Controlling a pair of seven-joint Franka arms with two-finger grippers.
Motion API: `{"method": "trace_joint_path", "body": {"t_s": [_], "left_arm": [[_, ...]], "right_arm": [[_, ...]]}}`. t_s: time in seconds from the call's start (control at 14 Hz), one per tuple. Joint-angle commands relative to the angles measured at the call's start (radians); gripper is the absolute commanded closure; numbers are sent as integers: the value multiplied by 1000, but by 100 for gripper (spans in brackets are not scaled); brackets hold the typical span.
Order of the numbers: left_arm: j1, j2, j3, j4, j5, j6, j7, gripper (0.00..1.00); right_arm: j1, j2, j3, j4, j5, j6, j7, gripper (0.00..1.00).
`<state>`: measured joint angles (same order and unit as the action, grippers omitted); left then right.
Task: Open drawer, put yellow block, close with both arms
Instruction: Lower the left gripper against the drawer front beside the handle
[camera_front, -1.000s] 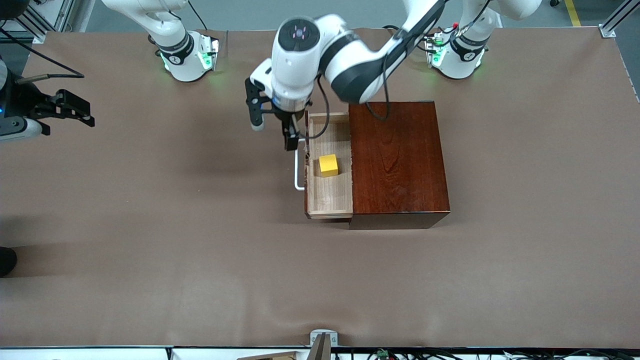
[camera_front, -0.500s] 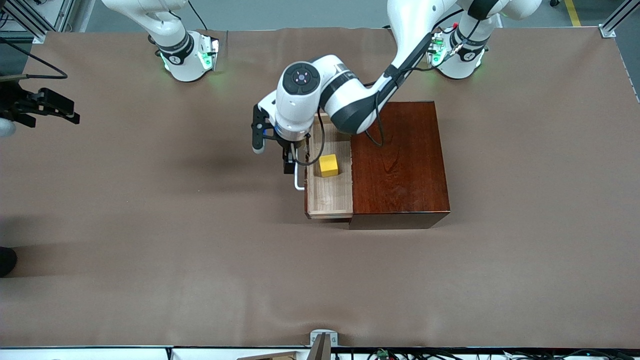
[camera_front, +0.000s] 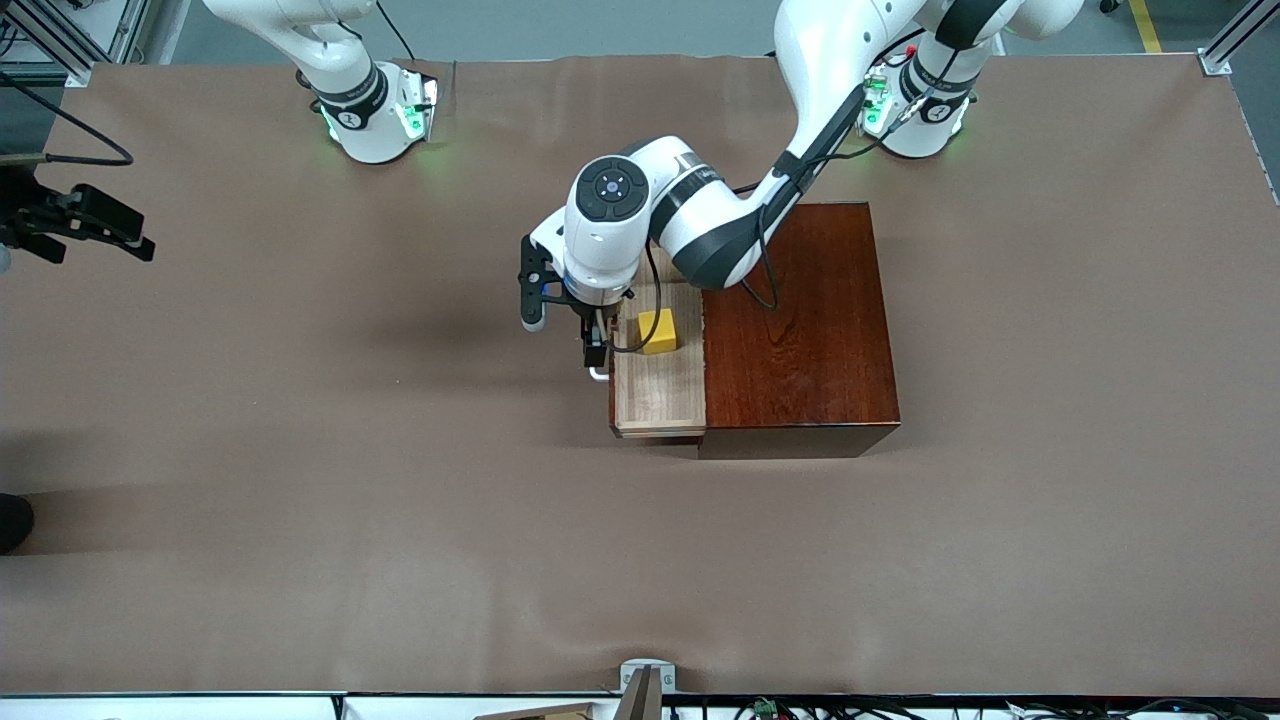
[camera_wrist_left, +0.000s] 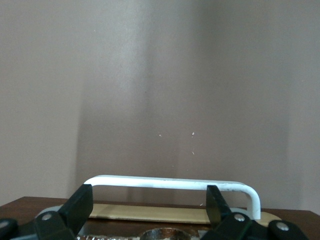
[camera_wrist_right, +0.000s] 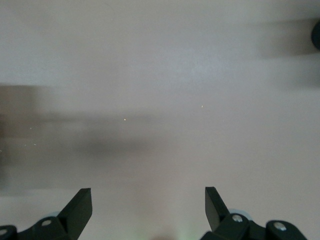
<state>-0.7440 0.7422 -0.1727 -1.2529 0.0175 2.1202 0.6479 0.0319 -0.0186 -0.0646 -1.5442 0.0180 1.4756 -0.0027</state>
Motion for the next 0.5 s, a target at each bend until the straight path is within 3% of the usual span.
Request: {"method": "trace_joint_path", "body": {"t_s": [0.0,0.43], "left_arm": [[0,13,1,18,59,-5,22,0],[0,0,9,18,93,-130,21,0]], "right_arm": [[6,-18,-3,-25,17,-1,43,0],[-24,-9,-9,-31,7,18,-23,0]]}}
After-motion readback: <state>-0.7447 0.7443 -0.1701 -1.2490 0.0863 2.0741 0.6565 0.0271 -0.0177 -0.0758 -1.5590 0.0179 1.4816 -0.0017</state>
